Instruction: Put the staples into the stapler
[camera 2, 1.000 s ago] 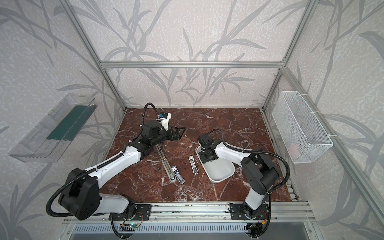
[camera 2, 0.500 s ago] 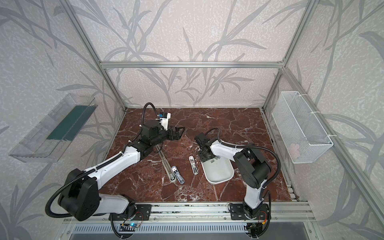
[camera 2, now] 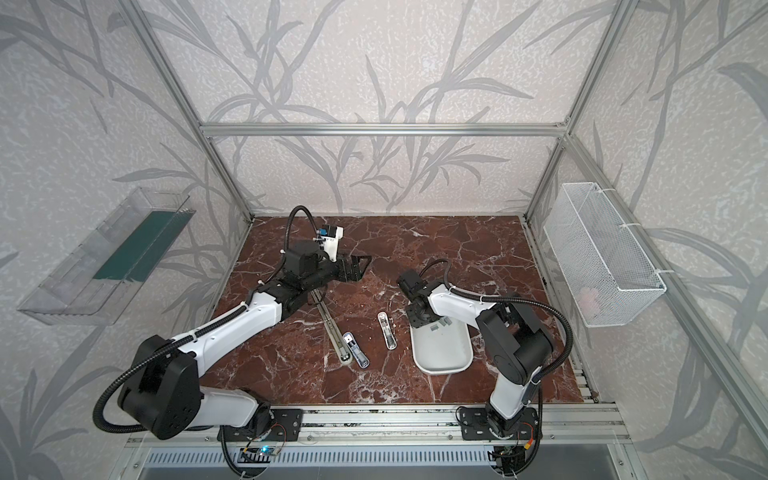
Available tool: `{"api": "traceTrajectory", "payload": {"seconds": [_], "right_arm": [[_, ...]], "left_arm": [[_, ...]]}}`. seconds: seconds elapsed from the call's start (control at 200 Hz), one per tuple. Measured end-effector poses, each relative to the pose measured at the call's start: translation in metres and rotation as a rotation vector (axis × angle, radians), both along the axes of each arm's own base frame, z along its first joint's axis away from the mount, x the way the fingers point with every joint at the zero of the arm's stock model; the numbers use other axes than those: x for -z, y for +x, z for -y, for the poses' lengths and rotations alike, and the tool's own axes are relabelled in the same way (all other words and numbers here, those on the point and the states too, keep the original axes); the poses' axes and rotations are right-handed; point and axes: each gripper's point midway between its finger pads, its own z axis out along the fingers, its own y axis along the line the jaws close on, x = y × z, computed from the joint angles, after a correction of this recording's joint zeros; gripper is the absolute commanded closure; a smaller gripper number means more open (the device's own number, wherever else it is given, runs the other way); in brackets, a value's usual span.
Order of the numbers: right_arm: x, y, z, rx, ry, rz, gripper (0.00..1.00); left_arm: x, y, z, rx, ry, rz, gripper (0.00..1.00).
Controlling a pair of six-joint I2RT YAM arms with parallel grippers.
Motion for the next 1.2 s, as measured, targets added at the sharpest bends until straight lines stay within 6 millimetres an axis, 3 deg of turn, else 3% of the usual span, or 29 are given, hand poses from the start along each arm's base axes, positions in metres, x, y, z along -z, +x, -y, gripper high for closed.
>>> {"api": "traceTrajectory", "payload": {"seconds": [0.18, 0.395, 0.59, 0.66, 0.73, 1.2], "right_arm": [[-0.008, -0.006, 0.012, 0.033, 0.025, 0.001, 0.7], [-0.015, -0.005, 0.01, 0.032, 0.05, 0.01, 0.71], [-0.019, -0.006, 0.005, 0.017, 0.078, 0.01, 0.67], [-0.018, -0.007, 0.006, 0.021, 0.077, 0.004, 0.58], [-0.018, -0.008, 0.006, 0.026, 0.077, 0.0, 0.56], [-0.013, 0.005, -0.006, 0.033, 0.096, 0.001, 0.65]], "left_arm": [[-0.001, 0.0, 0.001, 0.0, -0.015, -0.004, 0.01], [-0.004, -0.002, 0.003, 0.004, -0.037, 0.001, 0.01], [-0.003, -0.008, 0.001, 0.004, -0.036, 0.0, 0.01], [-0.004, -0.008, 0.001, 0.004, -0.037, 0.003, 0.01], [-0.005, -0.008, 0.0, 0.005, -0.039, 0.006, 0.01], [-0.002, -0.013, -0.002, 0.009, -0.023, 0.015, 0.01]]}}
